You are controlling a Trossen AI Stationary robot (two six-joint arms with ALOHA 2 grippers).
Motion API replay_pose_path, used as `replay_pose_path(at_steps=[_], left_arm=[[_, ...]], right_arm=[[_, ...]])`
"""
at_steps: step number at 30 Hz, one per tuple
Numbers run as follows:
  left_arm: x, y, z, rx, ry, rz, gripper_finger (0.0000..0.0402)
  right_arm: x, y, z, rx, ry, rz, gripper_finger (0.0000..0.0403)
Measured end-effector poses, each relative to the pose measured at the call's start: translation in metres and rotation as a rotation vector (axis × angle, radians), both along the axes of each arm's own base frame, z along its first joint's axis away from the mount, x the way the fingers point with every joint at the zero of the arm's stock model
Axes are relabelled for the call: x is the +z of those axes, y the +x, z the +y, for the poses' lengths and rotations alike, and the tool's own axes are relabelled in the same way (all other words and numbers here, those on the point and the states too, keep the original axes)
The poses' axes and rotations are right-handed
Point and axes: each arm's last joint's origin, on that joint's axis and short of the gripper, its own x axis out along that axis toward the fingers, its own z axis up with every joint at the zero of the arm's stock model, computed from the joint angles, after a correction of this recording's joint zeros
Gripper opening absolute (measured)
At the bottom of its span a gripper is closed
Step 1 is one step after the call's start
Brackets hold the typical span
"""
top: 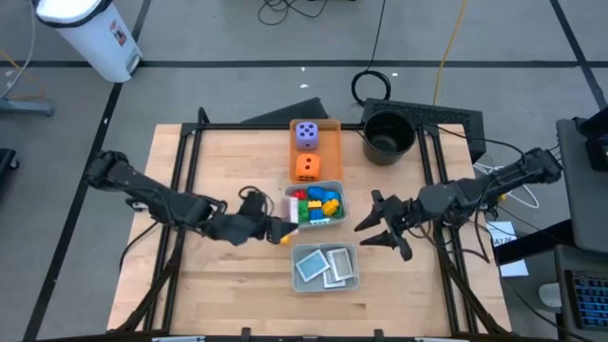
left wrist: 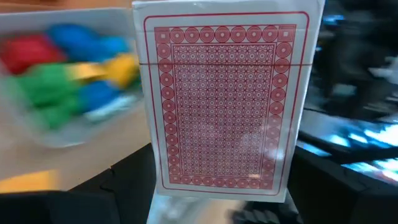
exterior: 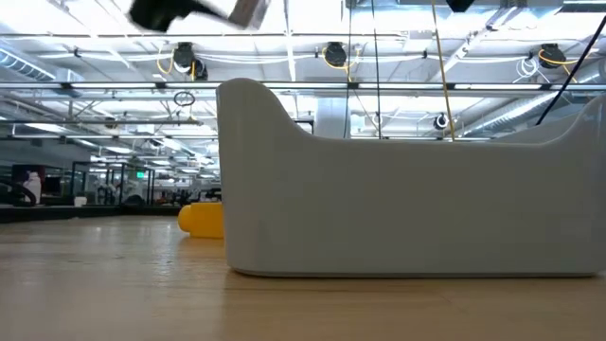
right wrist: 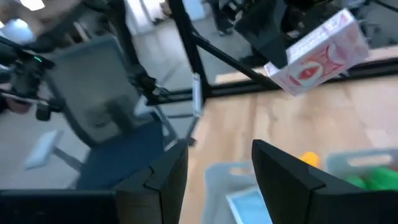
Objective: Pick & Place Toys
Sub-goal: Put the red card pack into the bottom gray bin
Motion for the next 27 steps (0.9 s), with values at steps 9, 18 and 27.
replay_pose_path(at_steps=[9, 18, 27], left_arm=[[0.018, 0.020, 0.006, -0.110, 0.041, -0.204, 0.0299], [0.022, 0.023, 0.010, -0.160, 0.091, -0.222, 0.0298], [0.063, 0.023, 0.021, -0.192, 0.262, -0.104, 0.0298]], right_arm=[[-0.002, 0.018, -0.017, -0.049, 0.242, 0.050, 0.0171], [-0.004, 0.027, -0.037, -0.042, 0.461, 0.132, 0.0171], [0.005, 0.032, -0.056, -0.108, 0.657, 0.078, 0.0171]])
